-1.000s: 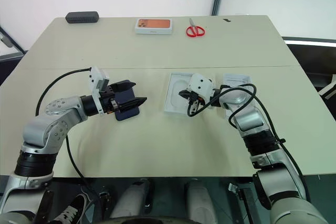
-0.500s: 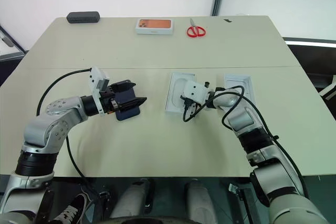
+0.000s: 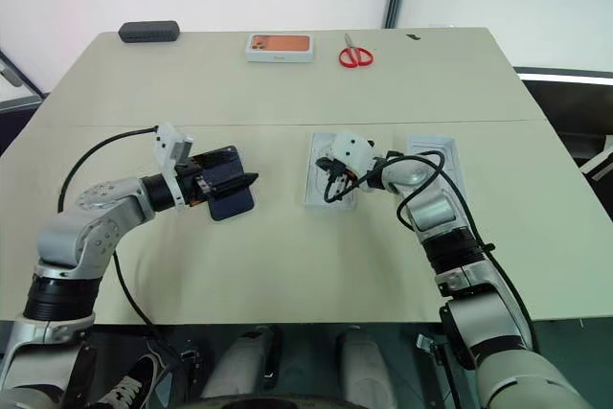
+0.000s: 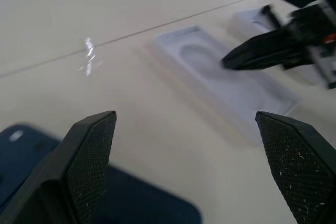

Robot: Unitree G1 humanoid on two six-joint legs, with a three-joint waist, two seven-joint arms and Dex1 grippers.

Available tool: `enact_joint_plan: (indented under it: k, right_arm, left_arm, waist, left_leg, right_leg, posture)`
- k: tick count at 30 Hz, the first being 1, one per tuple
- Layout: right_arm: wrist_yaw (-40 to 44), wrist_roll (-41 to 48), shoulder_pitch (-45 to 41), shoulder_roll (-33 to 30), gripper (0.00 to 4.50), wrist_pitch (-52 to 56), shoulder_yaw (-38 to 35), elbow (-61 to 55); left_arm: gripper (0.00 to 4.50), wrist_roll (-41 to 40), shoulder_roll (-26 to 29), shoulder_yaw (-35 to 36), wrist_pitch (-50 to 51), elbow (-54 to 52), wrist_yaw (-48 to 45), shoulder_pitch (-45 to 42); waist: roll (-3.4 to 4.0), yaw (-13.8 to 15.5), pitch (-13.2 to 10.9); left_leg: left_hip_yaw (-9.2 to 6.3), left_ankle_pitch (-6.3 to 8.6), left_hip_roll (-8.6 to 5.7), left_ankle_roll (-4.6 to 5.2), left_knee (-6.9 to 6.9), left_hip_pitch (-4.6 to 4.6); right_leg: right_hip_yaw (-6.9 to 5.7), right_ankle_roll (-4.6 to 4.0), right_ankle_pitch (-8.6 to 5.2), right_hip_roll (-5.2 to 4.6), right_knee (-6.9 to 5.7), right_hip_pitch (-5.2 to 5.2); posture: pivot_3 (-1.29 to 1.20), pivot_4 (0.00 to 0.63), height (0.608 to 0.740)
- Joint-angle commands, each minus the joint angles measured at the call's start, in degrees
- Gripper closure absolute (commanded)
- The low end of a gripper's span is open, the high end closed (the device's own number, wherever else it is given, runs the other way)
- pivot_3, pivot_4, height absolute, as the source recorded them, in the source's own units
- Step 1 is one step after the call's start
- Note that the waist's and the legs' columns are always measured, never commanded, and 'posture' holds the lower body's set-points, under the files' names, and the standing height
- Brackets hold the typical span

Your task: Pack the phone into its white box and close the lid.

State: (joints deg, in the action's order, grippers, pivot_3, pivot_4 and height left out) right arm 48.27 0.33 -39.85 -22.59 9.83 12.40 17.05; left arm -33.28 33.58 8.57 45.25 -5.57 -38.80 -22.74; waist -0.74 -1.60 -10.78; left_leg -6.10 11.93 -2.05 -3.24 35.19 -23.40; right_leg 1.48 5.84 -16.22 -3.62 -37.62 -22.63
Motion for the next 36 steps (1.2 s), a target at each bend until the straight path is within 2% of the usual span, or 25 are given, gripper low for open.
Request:
enact_joint_plan:
  k: [1, 6, 9, 16, 26, 36]
  right_arm:
    - [-1.75, -0.35, -2.48, 2.42, 4.44, 0.02, 0.53, -2.23]
    - [-4.15, -4.48, -4.92, 7.74, 4.44, -2.03, 5.62, 0.09]
    - [-4.13, -8.50, -6.62, 9.53, 4.44, -4.00, 9.97, 3.46]
    - [-3.59, -14.05, -10.83, 11.43, 4.44, -5.93, 15.02, 12.72]
    - [-2.69, -16.34, -13.66, 15.54, 4.44, -5.83, 16.01, 20.09]
    - [-1.94, -17.54, -12.89, 16.59, 4.44, -5.64, 16.30, 19.57]
  left_arm:
    - [0.00, -3.54, 1.35, 6.94, 6.29, 1.30, 3.37, -0.27]
    - [0.00, -6.77, 0.96, 13.95, 14.99, 3.31, 8.77, 1.08]
    - [0.00, -10.29, -2.14, 18.09, 21.05, 5.20, 12.86, 0.31]
    - [0.00, -10.47, -8.56, 19.87, 24.15, 5.63, 20.70, 0.86]
    - [0.00, -10.52, -12.51, 16.96, 25.88, 5.12, 23.82, -0.22]
    - [0.00, -10.64, -17.13, 13.09, 29.01, 5.52, 25.17, -1.73]
  waist:
    - [0.00, -0.19, 0.00]
    - [0.00, -0.91, 0.00]
    - [0.00, -0.93, 0.00]
    - [-0.04, -0.62, 0.03]
    - [-0.01, -0.46, 0.10]
    - [0.04, -0.13, 0.20]
  left_leg:
    - [-0.01, 0.00, 0.00, 0.00, 0.00, 0.00]
    - [-0.05, 0.00, -0.01, -0.01, 0.00, 0.00]
    - [-0.05, -0.01, -0.01, -0.02, -0.02, 0.00]
    - [-0.08, -0.04, -0.07, -0.08, 0.00, -0.01]
    - [-0.10, -0.06, -0.11, -0.12, -0.01, 0.06]
    - [-0.11, -0.06, -0.15, -0.12, -0.02, 0.12]
  right_leg:
    - [0.00, 0.00, 0.00, 0.00, -0.01, 0.00]
    - [-0.01, 0.00, 0.00, -0.02, -0.04, -0.02]
    - [0.00, 0.00, 0.00, -0.02, -0.15, -0.09]
    - [0.00, 0.00, 0.00, -0.09, -0.16, -0.08]
    - [-0.01, 0.00, 0.00, -0.09, -0.19, -0.02]
    - [-0.02, 0.00, 0.00, -0.13, -0.16, 0.08]
  posture:
    - [0.00, 0.150, 0.740]
    - [0.00, 0.150, 0.740]
    - [0.00, 0.150, 0.740]
    - [0.00, 0.150, 0.740]
    - [0.00, 0.150, 0.740]
    - [0.00, 0.150, 0.740]
